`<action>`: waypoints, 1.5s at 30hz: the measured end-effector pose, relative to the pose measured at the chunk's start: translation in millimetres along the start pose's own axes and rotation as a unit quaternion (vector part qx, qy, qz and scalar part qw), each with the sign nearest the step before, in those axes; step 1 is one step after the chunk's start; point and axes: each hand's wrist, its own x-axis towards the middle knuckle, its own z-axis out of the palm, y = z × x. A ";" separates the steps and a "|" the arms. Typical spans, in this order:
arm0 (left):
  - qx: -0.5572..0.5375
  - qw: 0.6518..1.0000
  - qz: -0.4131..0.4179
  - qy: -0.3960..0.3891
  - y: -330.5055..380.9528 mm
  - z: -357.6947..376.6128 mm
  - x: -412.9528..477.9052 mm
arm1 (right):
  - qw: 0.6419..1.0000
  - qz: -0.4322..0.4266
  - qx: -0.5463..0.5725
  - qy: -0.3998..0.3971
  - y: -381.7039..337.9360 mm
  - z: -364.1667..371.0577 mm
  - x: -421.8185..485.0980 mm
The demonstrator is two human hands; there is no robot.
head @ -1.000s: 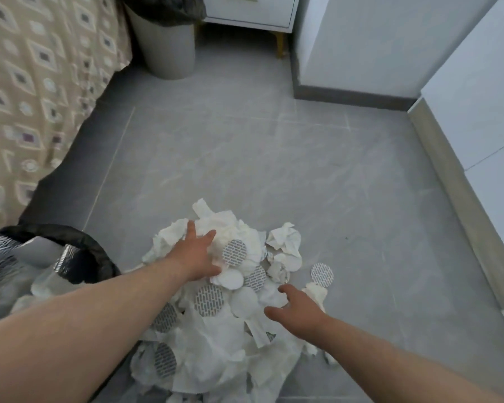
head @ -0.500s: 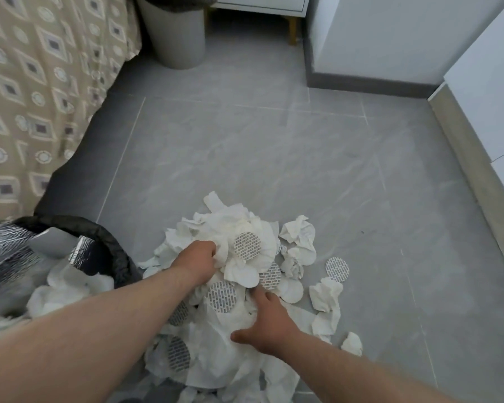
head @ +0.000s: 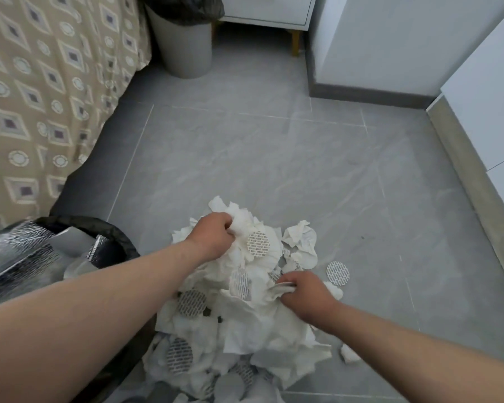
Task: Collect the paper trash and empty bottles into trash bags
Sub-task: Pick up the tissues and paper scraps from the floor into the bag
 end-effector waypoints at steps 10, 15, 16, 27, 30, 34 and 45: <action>-0.168 0.983 0.029 0.068 35.9 -82.3 -61.6 | 0.994 -0.047 0.018 0.095 -55.8 -71.1 -35.5; -0.234 0.962 0.004 0.140 17.2 -125.1 -103.3 | 0.989 -0.049 0.047 0.134 -72.2 -77.0 -49.6; -0.252 0.955 -0.002 0.157 8.9 -133.9 -114.4 | 0.988 -0.044 0.057 0.137 -74.9 -76.9 -50.8; -0.263 0.903 -0.058 0.334 -93.2 -150.1 -231.1 | 0.983 0.017 0.103 0.153 -87.7 -69.9 -47.9; -0.184 0.915 -0.061 0.353 -121.6 -130.8 -241.4 | 0.983 0.023 0.102 0.149 -86.4 -67.6 -46.2; -0.042 0.968 -0.001 0.246 -147.2 -113.2 -243.0 | 0.984 0.033 0.116 0.134 -83.9 -65.2 -46.5; 0.178 0.984 -0.022 0.003 -167.4 -98.6 -219.2 | 0.976 0.021 0.178 0.125 -97.5 -64.8 -48.6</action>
